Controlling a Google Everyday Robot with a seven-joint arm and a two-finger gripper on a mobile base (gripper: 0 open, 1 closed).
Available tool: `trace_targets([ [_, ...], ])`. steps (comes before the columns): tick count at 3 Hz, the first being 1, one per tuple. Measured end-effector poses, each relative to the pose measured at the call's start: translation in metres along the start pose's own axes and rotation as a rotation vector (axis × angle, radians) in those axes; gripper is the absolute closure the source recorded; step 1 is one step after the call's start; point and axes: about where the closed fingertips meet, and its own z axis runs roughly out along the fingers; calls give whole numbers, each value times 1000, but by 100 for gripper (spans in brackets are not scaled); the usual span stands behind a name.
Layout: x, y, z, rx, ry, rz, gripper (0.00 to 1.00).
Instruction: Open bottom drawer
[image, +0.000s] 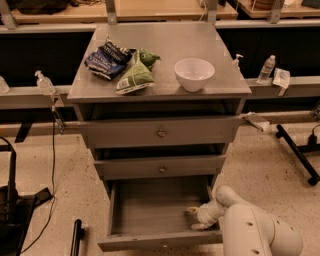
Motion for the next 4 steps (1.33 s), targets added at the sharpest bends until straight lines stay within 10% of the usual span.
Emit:
trace_targets([
  [4,-27,3,-36,52,-8,-127,18],
])
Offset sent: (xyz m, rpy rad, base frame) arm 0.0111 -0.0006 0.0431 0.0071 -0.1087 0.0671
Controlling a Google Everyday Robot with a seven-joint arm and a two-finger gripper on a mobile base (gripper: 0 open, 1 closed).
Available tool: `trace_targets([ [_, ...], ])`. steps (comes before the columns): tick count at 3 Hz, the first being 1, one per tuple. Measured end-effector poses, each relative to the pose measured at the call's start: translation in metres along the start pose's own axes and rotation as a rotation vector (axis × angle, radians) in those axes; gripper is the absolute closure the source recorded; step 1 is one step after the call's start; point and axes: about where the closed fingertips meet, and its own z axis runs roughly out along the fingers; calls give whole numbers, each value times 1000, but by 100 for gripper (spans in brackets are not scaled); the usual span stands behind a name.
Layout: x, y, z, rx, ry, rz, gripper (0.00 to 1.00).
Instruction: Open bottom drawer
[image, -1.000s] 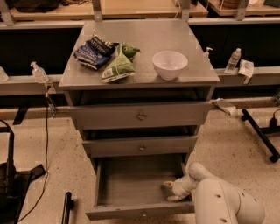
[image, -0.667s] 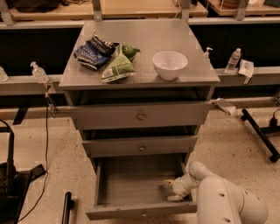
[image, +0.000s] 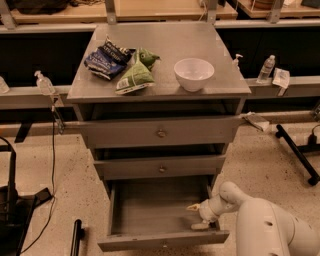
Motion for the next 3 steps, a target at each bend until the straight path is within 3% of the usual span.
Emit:
trace_targets([
  [1,-4,3,-11,22,-66,-38,2],
  [2,-14,9,-29,42,-156,-131,0],
  [3,-14,9,-29,42,-156,-131,0],
])
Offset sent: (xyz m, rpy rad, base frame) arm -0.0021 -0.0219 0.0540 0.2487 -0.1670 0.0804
